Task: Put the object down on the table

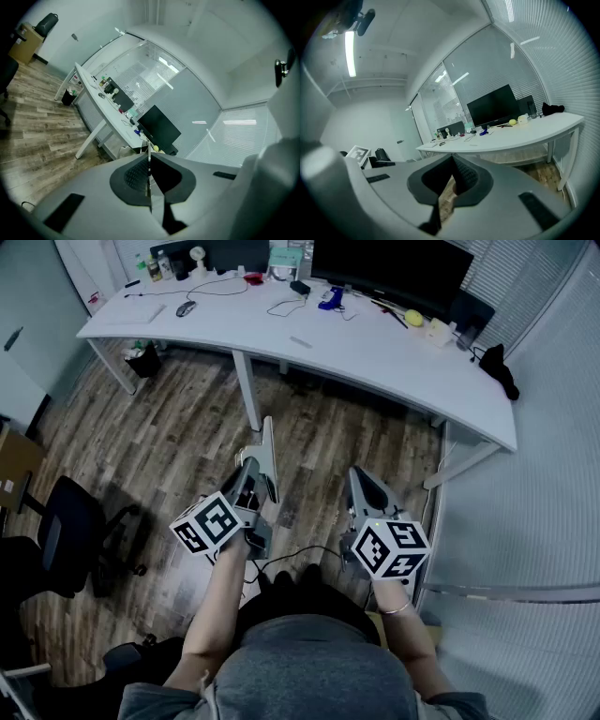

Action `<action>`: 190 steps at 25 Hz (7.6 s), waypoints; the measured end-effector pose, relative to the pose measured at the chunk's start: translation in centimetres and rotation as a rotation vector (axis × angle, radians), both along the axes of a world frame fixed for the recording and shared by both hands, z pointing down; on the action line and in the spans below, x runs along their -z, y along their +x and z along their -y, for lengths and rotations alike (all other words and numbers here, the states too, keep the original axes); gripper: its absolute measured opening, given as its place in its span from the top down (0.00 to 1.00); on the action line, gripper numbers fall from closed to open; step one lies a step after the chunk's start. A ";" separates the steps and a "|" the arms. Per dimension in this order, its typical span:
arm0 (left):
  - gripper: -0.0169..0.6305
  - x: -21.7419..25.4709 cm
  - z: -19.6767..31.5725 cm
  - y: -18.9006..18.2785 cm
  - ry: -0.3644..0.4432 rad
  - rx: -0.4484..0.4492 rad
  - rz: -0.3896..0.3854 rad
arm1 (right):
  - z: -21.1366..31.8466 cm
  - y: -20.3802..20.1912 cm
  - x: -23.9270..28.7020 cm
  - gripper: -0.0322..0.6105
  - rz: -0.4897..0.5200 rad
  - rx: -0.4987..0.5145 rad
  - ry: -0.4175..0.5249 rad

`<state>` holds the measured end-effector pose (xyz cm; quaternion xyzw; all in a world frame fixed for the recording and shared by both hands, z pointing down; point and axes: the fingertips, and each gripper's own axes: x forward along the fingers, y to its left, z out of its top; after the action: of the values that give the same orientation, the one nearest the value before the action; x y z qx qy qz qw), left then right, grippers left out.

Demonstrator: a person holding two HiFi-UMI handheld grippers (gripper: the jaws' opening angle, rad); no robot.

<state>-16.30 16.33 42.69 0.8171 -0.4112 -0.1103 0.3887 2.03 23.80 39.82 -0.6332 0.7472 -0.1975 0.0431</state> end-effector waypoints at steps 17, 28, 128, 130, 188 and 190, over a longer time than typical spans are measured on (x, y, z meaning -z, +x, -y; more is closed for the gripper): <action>0.94 -0.2 0.9 5.0 0.000 0.038 0.006 | 0.5 6.1 -1.1 0.94 0.081 0.014 -0.019; 0.94 0.2 2.8 6.9 0.001 0.028 0.022 | 2.3 7.1 -1.4 0.94 0.099 0.039 -0.026; 0.94 -12.6 59.1 12.0 -0.288 0.128 0.117 | 52.3 12.2 -2.1 0.94 0.095 0.162 -0.100; 0.94 -12.7 59.3 12.1 -0.288 0.121 0.125 | 52.3 12.3 -2.1 0.94 0.095 0.160 -0.101; 0.82 -6.2 55.5 7.8 0.024 0.142 0.555 | 51.7 9.6 -2.1 0.95 0.048 0.201 -0.099; 0.84 -5.1 54.9 8.2 0.064 0.131 0.572 | 51.7 9.6 -2.1 0.95 0.042 0.198 -0.099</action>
<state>-8.13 -38.56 47.79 0.7987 -0.5521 0.0869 0.2230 11.62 -27.91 41.95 -0.5535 0.7942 -0.2506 0.0079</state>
